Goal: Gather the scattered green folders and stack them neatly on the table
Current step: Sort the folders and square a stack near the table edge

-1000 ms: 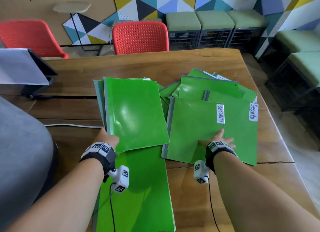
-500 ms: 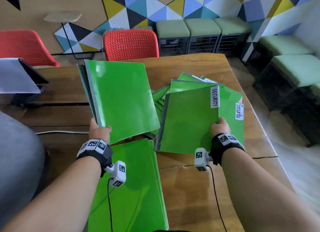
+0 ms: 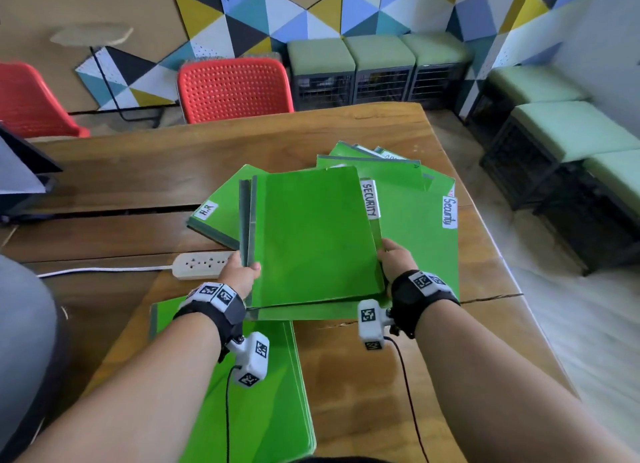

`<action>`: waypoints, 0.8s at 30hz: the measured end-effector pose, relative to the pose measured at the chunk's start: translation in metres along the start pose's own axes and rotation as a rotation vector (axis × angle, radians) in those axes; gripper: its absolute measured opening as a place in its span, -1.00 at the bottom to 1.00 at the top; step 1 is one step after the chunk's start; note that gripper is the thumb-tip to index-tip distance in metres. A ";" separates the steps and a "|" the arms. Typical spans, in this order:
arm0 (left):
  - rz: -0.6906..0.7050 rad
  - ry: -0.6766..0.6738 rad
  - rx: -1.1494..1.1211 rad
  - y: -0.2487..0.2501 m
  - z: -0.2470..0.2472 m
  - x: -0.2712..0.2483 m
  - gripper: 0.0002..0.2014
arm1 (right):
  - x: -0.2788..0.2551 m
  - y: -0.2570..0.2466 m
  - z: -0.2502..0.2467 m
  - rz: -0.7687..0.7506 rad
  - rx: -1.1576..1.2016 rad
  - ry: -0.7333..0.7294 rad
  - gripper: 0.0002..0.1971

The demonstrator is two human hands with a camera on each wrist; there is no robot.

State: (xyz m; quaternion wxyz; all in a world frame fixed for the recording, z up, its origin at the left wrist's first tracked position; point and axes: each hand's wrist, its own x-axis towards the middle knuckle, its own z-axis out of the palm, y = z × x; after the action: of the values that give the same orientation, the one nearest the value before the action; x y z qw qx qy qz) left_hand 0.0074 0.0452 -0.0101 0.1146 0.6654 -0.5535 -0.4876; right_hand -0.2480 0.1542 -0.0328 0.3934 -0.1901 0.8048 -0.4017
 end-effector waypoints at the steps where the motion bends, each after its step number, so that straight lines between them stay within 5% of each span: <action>1: 0.003 -0.009 0.019 0.005 0.005 0.000 -0.41 | 0.003 0.001 -0.005 -0.005 -0.020 0.005 -0.66; 7: 0.027 -0.076 0.180 0.039 0.056 0.008 -0.38 | 0.043 0.027 -0.051 0.063 -0.487 0.213 -0.65; 13: 0.003 -0.176 0.259 0.063 0.112 0.020 -0.40 | 0.073 0.046 -0.092 0.343 -0.441 0.362 -0.46; 19: 0.025 -0.209 0.360 0.074 0.140 0.022 -0.46 | 0.089 0.052 -0.091 0.354 -0.375 0.321 -0.35; 24: 0.056 -0.146 0.283 0.076 0.150 0.011 -0.50 | 0.077 0.050 -0.083 0.333 -0.460 0.256 -0.47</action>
State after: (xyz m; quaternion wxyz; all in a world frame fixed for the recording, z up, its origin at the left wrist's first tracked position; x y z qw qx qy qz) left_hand -0.1574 0.0665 -0.0374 -0.0070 0.6220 -0.6418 -0.4484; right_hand -0.3601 0.1778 -0.0793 0.2962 -0.0873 0.9376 -0.1598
